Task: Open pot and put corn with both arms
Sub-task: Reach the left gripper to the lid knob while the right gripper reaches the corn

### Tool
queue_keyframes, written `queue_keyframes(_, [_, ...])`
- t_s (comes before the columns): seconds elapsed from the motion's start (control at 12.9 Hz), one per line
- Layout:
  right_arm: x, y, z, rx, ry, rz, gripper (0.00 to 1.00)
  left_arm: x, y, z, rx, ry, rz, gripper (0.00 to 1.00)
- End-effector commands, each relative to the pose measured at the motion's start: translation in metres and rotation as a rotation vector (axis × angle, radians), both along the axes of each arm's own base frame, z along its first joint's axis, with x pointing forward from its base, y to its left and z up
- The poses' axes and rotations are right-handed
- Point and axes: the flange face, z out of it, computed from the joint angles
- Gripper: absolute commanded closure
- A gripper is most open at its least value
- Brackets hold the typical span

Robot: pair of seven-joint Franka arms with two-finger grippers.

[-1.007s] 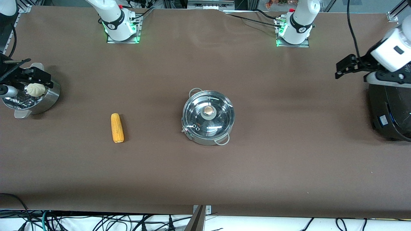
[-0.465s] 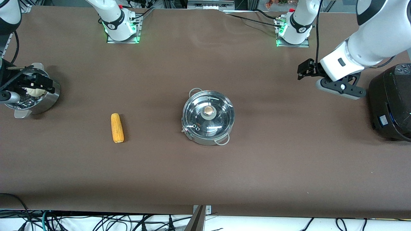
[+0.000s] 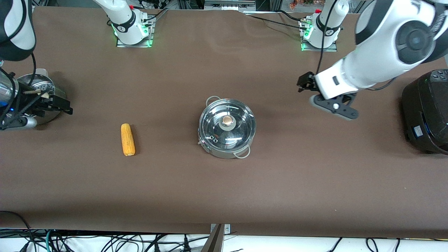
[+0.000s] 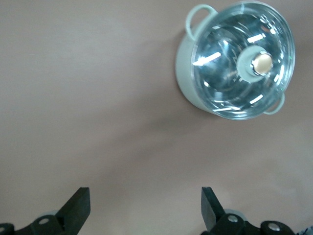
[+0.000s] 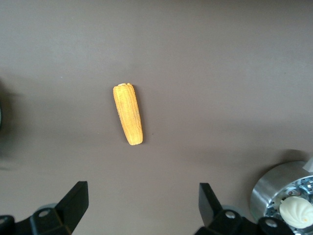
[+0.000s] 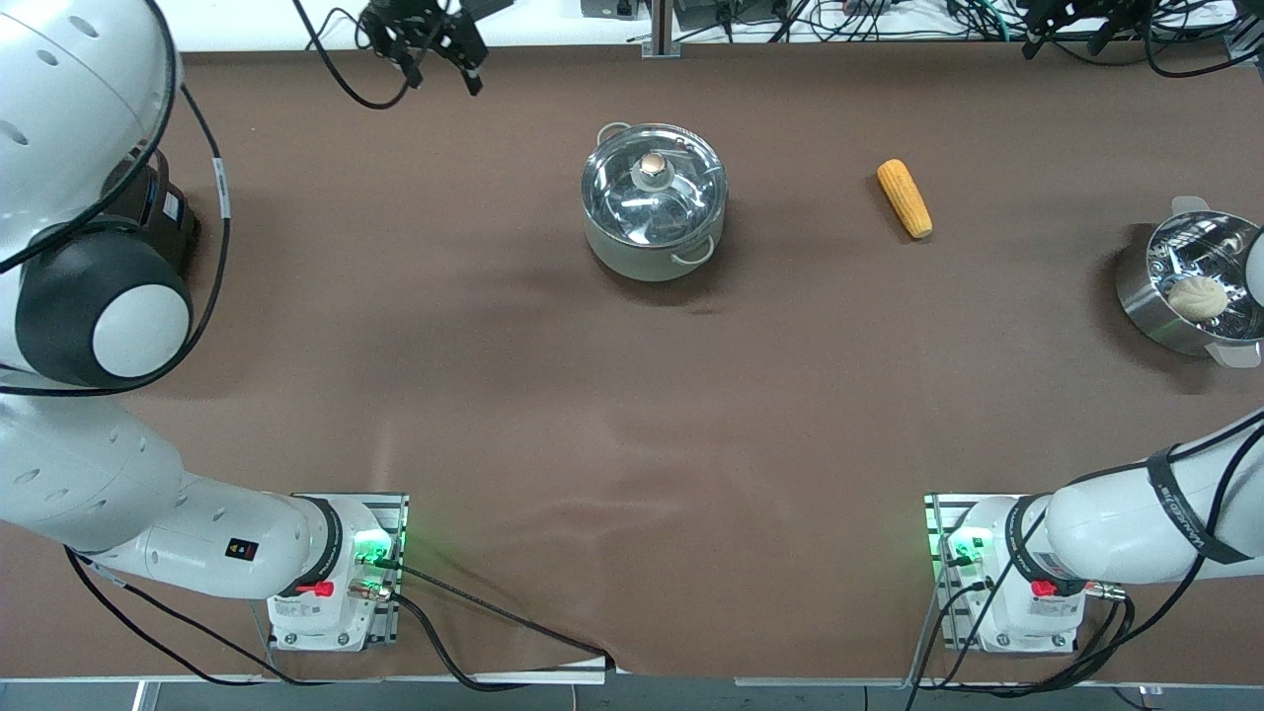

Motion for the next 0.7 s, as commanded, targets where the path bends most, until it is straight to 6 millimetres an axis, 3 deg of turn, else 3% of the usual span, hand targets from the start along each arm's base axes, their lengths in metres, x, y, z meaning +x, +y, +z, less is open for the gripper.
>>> queue_keyframes(0.0, [0.009,0.021,-0.013,0.0,0.014,0.018,0.0,0.006,-0.021,-0.015,-0.022,0.032,-0.042,0.0])
queue_keyframes(0.08, [0.013,0.025,-0.029,0.003,0.04,0.022,0.0,0.013,-0.025,-0.032,-0.025,0.042,-0.04,0.0])
queue_keyframes(0.31, [0.021,0.044,-0.052,0.001,0.054,0.048,0.0,0.017,-0.067,-0.071,-0.021,0.021,-0.072,0.0])
queue_keyframes(0.46, [0.032,0.045,-0.068,0.026,0.021,0.038,0.0,0.024,-0.076,-0.087,-0.03,0.002,-0.069,0.0])
queue_keyframes(0.62, [0.045,0.054,-0.099,0.064,0.006,0.031,0.0,0.03,-0.089,-0.109,-0.036,-0.014,-0.044,0.0])
